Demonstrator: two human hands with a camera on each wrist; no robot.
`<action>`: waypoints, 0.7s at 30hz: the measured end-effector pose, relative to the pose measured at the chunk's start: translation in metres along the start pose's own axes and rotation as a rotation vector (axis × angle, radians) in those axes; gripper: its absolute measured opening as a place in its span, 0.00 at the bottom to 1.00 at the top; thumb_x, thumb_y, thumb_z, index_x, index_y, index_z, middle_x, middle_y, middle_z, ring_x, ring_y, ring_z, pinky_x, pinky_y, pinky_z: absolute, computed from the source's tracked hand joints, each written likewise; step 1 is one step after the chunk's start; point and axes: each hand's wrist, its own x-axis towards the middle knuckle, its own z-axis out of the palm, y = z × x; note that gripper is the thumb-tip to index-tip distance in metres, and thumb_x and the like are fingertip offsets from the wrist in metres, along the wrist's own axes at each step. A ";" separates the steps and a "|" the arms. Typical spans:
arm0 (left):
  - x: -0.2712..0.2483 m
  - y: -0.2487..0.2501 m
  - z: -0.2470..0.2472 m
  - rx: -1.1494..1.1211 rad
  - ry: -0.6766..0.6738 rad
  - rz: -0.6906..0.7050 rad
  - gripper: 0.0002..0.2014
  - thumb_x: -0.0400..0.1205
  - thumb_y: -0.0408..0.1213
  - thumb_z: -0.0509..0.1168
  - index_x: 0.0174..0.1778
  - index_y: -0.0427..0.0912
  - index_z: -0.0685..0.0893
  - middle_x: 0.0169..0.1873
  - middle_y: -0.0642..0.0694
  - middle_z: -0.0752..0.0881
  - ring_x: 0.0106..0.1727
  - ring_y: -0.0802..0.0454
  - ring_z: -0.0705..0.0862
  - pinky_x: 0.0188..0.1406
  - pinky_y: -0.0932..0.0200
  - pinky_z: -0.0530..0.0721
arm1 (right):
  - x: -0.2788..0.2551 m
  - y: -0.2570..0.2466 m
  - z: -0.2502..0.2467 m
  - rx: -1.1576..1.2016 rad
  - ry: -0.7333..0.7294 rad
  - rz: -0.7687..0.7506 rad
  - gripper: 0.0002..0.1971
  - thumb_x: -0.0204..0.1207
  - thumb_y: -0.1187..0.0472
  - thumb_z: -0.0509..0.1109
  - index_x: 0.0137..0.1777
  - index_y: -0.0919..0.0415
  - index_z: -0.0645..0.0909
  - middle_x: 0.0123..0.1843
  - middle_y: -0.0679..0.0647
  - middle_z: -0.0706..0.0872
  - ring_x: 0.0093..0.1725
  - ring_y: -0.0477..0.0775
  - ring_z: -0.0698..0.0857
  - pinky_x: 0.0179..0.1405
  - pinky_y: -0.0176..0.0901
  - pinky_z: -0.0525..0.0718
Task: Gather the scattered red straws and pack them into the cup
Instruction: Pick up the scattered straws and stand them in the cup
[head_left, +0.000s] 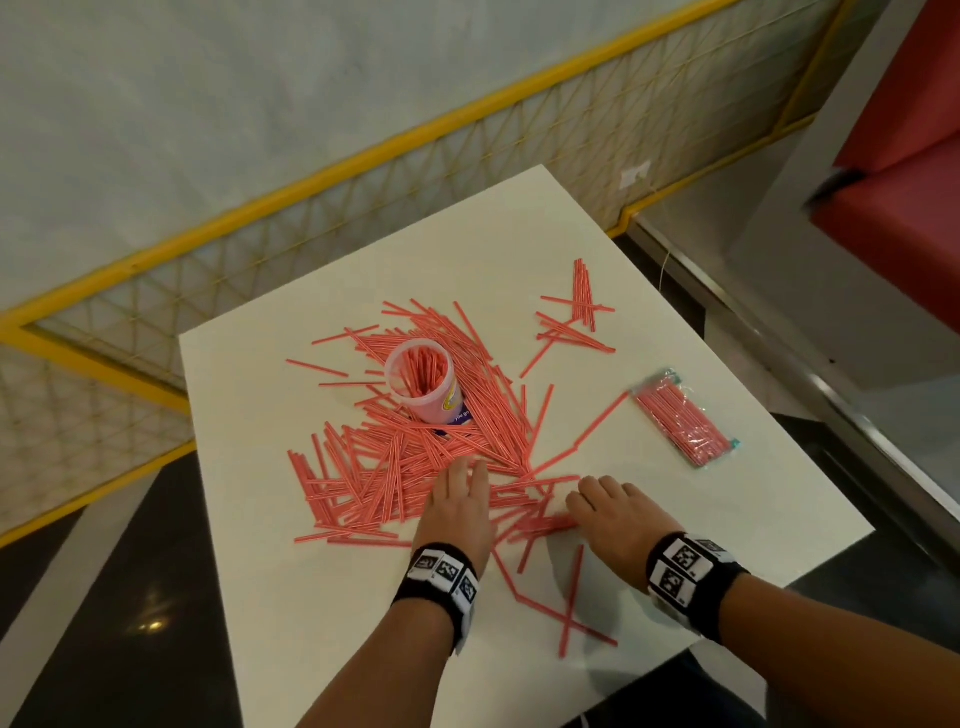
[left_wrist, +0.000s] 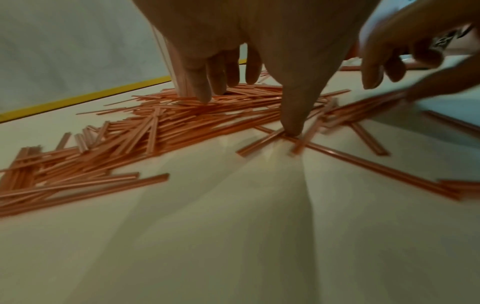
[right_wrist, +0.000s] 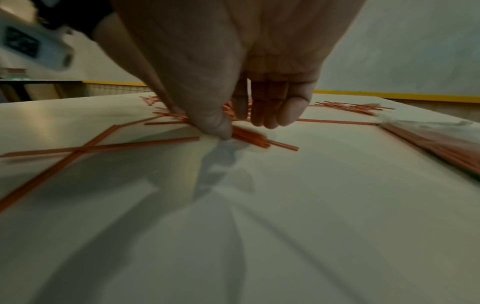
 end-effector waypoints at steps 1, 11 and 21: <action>0.002 -0.003 -0.004 0.002 -0.024 -0.019 0.39 0.86 0.44 0.67 0.90 0.44 0.54 0.87 0.39 0.57 0.87 0.37 0.60 0.84 0.44 0.67 | -0.001 -0.003 0.000 0.002 -0.028 -0.015 0.23 0.69 0.63 0.63 0.66 0.60 0.80 0.57 0.56 0.83 0.47 0.60 0.83 0.39 0.52 0.86; 0.010 -0.002 -0.020 0.198 -0.181 0.082 0.19 0.84 0.22 0.56 0.68 0.37 0.81 0.68 0.40 0.78 0.70 0.38 0.77 0.67 0.43 0.82 | 0.013 -0.032 -0.019 0.004 -0.141 -0.068 0.18 0.82 0.66 0.57 0.70 0.65 0.79 0.63 0.62 0.82 0.56 0.64 0.82 0.52 0.57 0.84; 0.011 -0.002 -0.006 0.276 -0.078 0.184 0.30 0.75 0.28 0.35 0.68 0.35 0.75 0.66 0.35 0.77 0.66 0.36 0.78 0.68 0.42 0.77 | 0.029 -0.034 -0.014 0.003 -0.152 0.182 0.19 0.82 0.66 0.47 0.68 0.64 0.73 0.59 0.60 0.81 0.53 0.61 0.81 0.49 0.52 0.81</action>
